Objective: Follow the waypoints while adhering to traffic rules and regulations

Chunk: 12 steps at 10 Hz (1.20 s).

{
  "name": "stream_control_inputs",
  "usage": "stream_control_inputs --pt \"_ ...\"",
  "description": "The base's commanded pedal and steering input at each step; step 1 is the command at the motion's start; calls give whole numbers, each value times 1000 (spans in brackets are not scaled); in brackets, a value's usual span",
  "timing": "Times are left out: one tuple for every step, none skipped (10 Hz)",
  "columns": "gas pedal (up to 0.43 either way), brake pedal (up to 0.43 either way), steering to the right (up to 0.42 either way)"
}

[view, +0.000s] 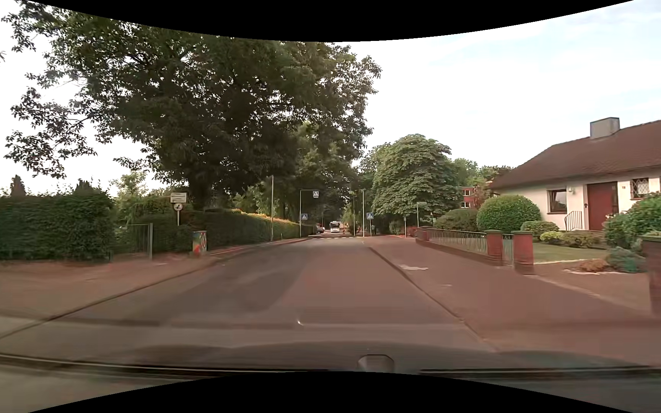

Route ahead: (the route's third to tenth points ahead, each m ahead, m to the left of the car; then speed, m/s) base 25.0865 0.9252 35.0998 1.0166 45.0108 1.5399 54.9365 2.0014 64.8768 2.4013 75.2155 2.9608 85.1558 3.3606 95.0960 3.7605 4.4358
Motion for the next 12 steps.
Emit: stream_control_inputs --pt "8 0 3" --pt "8 0 0" --pt "8 0 -4" --pt "8 0 -3" --pt "8 0 -2" --pt "8 0 -2" --pt "8 0 -1" --pt "8 0 -1" --pt "0 0 0" --pt "0 0 0" --pt "0 0 -2" --pt "0 0 -2"
